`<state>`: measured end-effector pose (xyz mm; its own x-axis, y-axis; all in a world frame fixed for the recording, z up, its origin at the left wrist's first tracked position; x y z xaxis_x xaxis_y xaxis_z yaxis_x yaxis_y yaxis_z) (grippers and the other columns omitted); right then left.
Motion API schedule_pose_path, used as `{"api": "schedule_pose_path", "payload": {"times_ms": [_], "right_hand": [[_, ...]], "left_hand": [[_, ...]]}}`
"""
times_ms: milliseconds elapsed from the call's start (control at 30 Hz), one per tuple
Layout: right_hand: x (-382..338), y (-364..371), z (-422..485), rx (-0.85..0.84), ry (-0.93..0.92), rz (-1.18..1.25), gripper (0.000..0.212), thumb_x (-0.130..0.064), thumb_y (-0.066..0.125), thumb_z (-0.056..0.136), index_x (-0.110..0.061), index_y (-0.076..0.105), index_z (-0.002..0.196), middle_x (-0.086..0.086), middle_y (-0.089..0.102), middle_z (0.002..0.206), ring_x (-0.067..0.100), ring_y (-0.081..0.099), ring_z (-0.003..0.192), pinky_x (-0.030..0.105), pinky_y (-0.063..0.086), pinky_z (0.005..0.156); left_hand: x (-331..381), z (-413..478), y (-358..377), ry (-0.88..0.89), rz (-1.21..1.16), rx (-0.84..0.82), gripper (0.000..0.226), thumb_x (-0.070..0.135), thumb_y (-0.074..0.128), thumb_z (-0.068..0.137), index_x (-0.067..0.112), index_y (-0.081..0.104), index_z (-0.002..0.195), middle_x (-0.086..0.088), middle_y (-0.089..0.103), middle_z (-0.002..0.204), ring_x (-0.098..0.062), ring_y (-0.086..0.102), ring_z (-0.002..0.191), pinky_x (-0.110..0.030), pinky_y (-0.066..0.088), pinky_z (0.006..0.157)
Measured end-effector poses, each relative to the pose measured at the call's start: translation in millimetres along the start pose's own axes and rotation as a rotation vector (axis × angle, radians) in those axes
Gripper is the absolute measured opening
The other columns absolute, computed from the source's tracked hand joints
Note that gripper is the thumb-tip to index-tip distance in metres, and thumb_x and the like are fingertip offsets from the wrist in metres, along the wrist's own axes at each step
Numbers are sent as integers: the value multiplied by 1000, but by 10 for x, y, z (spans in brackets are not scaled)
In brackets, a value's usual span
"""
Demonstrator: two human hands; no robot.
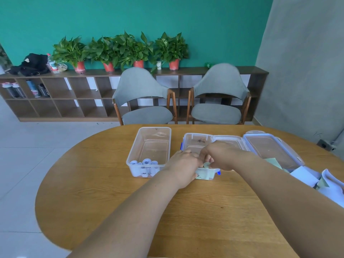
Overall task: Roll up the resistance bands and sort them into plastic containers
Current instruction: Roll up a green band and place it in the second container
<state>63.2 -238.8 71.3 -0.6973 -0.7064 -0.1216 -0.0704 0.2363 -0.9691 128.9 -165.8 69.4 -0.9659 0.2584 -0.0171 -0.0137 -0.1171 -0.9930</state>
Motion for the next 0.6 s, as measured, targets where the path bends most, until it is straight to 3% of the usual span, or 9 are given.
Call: {"api": "schedule_pose_path", "payload": {"times_ms": [267,433,600], "right_hand": [[-21,33,48,-69,-17,50,42,0,74,87,-31,70,116,-14,73,107,12,69,98,25,55,80],[-7,57,83,-90,-12,59,39,-5,68,92,-31,65,120,-13,72,112,13,66,103,27,53,85],[15,78,144,-58,3,45,34,-9,71,93,-28,69,122,-10,72,114,14,63,101,20,44,70]], "left_hand": [[0,-12,37,-21,-120,-38,39,16,75,93,20,70,131,3,63,134,-26,61,120,-45,54,97],[9,-12,24,-14,-136,-41,41,14,73,95,21,67,135,2,60,138,-25,60,120,-43,54,96],[-25,-13,54,-34,-154,-39,39,16,74,94,18,69,133,1,60,137,-26,60,121,-44,54,98]]}}
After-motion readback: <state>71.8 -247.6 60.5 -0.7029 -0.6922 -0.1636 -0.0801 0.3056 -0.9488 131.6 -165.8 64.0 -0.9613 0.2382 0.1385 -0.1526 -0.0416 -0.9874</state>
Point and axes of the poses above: each hand's wrist, its own z-axis towards the middle knuckle, its own y-axis out of the palm, x = y × z, the point moved 10 cm from there along z, towards the middle knuckle
